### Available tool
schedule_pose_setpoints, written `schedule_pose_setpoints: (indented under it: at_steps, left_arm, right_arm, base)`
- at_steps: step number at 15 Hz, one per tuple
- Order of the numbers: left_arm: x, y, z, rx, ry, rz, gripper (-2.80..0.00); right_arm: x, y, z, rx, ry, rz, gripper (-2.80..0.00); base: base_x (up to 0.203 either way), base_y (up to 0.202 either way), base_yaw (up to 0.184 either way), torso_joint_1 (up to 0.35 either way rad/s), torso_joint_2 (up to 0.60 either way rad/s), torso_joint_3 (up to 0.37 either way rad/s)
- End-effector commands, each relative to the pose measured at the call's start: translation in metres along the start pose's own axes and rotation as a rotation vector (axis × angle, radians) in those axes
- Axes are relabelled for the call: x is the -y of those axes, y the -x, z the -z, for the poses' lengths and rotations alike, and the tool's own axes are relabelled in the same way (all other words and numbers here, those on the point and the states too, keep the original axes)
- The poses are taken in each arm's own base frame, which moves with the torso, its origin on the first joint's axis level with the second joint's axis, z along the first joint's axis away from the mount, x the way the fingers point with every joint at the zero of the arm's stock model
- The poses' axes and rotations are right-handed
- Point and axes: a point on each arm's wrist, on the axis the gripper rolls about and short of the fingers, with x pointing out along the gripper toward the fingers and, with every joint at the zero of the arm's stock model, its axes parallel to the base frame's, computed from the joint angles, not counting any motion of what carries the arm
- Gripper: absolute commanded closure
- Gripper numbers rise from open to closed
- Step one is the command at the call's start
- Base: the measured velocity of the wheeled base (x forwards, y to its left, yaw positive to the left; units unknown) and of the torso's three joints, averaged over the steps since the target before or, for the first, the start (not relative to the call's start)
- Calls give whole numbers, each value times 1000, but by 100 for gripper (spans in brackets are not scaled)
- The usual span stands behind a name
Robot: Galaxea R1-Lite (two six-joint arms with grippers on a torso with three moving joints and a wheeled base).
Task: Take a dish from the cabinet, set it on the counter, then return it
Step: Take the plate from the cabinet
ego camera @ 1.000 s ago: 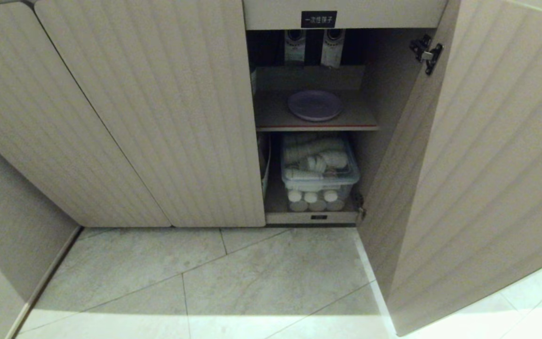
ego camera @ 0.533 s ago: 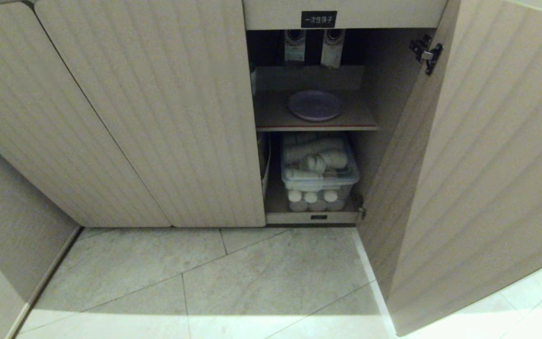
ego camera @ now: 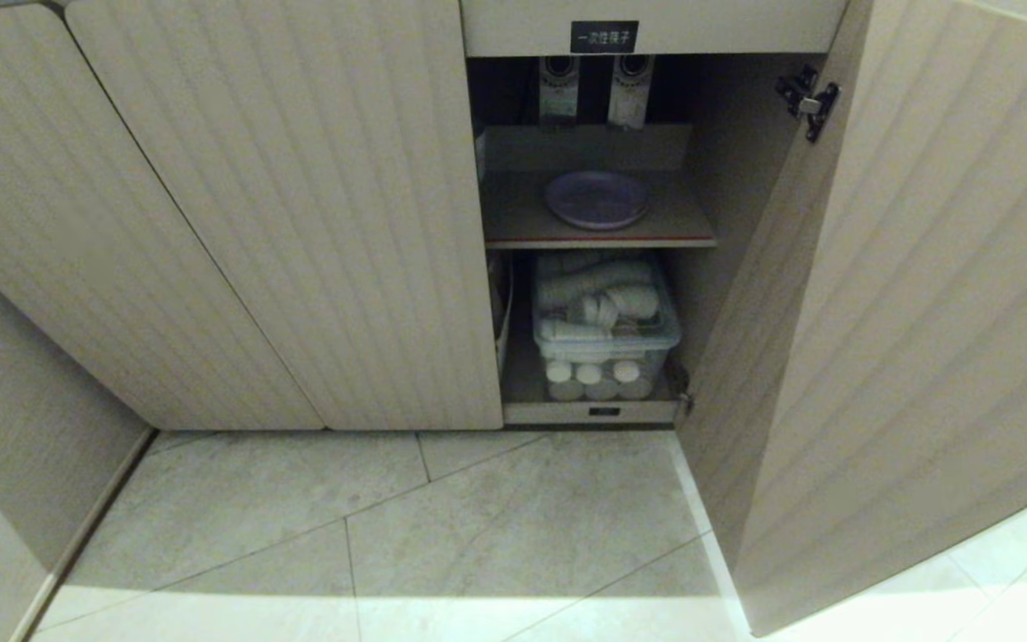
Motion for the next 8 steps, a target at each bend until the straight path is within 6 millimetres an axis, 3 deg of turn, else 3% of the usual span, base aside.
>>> schedule_pose_setpoints:
  at_steps: [1,8]
  left_arm:
    - [0,0,0,1,1,0,0]
    - [0,0,0,1,-1,0,0]
  right_arm:
    - [0,0,0,0,0,-1,0]
    - [0,0,0,-1,0,0,0]
  base:
    - [0,0,0,0,0,0]
    - [0,0,0,0,0,0]
